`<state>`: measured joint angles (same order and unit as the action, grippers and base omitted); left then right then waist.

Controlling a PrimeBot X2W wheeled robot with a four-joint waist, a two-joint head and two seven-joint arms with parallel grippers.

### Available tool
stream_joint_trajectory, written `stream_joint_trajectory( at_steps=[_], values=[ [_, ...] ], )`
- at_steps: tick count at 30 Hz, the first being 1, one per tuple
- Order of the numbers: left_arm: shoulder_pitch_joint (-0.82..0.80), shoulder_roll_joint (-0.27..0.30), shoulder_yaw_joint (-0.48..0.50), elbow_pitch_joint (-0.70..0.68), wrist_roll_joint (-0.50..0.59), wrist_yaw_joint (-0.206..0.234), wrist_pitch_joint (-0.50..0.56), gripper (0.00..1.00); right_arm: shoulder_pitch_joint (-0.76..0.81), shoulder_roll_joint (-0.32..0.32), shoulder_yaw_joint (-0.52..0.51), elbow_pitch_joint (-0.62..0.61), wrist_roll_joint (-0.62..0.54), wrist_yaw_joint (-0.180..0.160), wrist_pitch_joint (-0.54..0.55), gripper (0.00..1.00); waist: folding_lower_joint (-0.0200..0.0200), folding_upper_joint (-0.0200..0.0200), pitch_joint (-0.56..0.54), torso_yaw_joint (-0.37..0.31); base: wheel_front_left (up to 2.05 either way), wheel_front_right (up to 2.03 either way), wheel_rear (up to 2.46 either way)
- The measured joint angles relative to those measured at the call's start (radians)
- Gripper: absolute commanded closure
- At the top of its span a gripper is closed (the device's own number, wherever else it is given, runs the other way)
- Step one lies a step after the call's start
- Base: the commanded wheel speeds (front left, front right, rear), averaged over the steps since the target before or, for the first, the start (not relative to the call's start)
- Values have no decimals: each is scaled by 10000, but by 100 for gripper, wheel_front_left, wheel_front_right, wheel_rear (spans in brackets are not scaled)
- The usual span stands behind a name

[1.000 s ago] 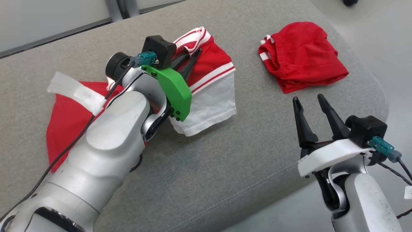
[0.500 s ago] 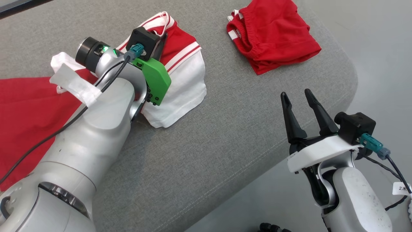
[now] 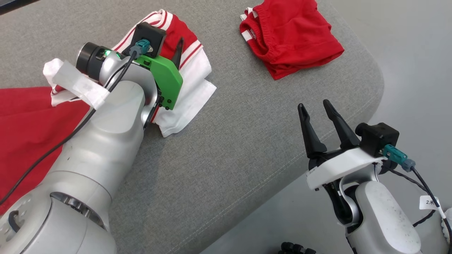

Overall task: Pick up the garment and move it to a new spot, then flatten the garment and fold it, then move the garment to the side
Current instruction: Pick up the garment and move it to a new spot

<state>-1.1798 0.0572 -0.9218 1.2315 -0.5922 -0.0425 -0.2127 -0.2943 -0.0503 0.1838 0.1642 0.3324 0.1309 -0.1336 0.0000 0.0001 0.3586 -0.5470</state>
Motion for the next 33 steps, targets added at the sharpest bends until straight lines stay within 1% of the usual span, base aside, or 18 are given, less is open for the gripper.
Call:
stream_joint_trajectory(
  at_steps=[4, 7, 12, 16, 20, 24, 29, 33],
  values=[
    [0, -21, 42, 92, -148, 19, -59, 0, -140, 4, 102, 196, 33, 0, -8, 0, 0, 0, -143, 26, 0, 0, 0],
    [41, -67, 52, 90, -314, -21, -88, 0, -152, -8, 4, 303, 13, 0, -35, 0, 0, 0, -229, 206, 0, 0, 0],
    [732, -58, -192, 67, -560, -380, 811, 0, -151, 2, 13, 389, -61, 0, 31, 0, 0, 0, -456, 623, 0, 0, 0],
    [795, -63, -278, -234, -784, -347, 917, 0, -174, 4, 79, 364, -67, 0, 92, 0, 0, 0, -653, 920, 0, 0, 0],
    [832, -69, -336, -652, -997, -290, 658, 0, -165, 6, -71, 336, -142, 0, 159, 0, 0, 0, -803, 1180, 0, 0, 0],
    [1061, -73, -320, -963, -1231, -213, 263, 0, 46, 6, -430, 261, -380, 0, 257, 0, 0, 0, -1017, 1452, 0, 0, 0],
    [1610, -77, -167, -1101, -1611, -71, -148, 0, 409, 6, -959, -17, -669, 0, 456, 0, 0, 0, -1356, 1921, 0, 0, 0],
    [2354, -29, 15, -1166, -1726, 115, -364, 0, 850, 8, -1283, -263, -872, 0, 677, 0, 0, 0, -1653, 2400, 0, 0, 0]
  ],
)
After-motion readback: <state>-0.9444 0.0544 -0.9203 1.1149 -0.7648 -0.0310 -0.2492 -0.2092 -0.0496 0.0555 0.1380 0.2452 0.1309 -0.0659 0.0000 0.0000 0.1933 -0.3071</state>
